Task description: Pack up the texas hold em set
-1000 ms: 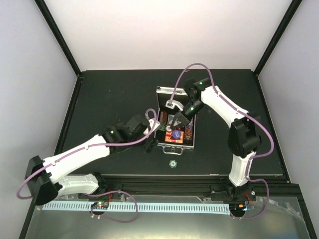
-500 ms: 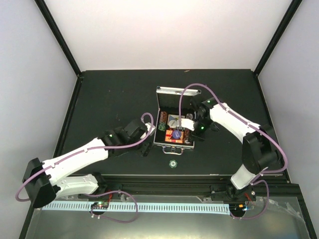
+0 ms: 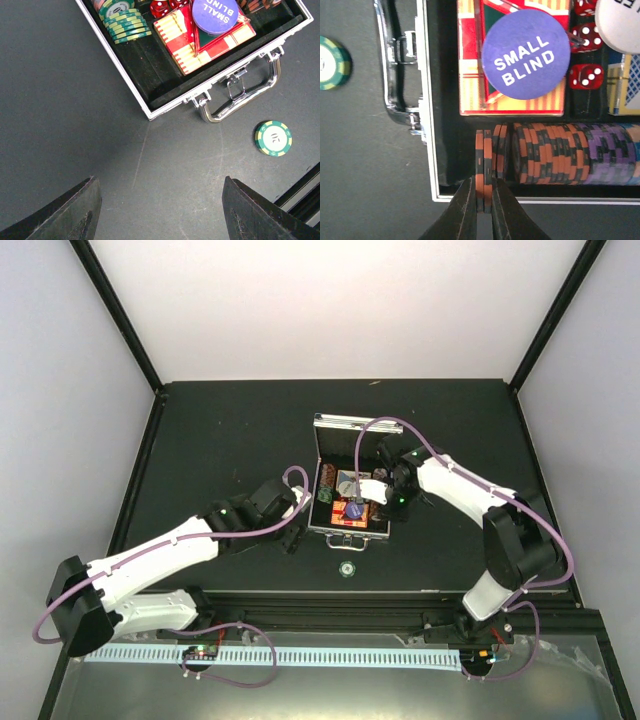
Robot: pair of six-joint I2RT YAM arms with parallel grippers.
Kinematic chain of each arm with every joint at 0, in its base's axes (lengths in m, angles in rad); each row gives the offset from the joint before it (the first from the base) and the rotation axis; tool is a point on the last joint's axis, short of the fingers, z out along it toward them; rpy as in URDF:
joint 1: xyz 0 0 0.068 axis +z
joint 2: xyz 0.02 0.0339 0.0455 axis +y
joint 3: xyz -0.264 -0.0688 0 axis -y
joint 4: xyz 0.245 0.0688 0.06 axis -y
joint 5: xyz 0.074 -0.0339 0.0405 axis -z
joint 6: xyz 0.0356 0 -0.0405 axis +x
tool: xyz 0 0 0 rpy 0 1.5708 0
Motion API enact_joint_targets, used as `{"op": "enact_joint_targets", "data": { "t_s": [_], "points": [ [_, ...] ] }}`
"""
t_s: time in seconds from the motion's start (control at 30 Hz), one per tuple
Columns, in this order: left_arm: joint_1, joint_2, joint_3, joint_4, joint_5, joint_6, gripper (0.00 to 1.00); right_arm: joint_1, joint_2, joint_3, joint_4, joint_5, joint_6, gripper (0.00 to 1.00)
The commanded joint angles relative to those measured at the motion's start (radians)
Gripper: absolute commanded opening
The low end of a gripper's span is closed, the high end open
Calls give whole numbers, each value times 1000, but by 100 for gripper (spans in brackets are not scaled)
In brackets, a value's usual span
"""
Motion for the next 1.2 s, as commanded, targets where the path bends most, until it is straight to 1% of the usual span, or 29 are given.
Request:
{"op": "enact_joint_targets", "data": {
  "t_s": [0.0,0.23,0.33,0.47,0.6,0.7,0.77,0.97,1.1,1.17],
  "points": [
    [8,6,15,-12,-19,-12,69,4,12,-17,78,64,-2,10],
    [9,16,15,-10,-17,-16,69,4,16,-20,101,92,-7,14],
    [9,18,14,-9,-13,-16,69,4,17,-23,104,97,-12,19],
    [9,19,14,-8,-12,-16,69,5,17,-20,95,92,-11,22],
    [9,18,11,-12,-10,-15,69,4,7,-11,64,75,-14,27],
    [9,21,14,-15,18,4,68,3,-22,2,19,43,-24,32],
    [9,30,21,-29,42,19,68,4,-51,16,-22,11,-28,37],
    [7,39,50,-51,131,67,64,4,-142,76,-194,-102,-45,50],
    [-5,51,45,-33,230,84,62,3,-213,72,-263,-132,-46,54],
    [-23,71,52,-35,260,87,60,2,-253,53,-282,-131,-40,54]
  ]
}}
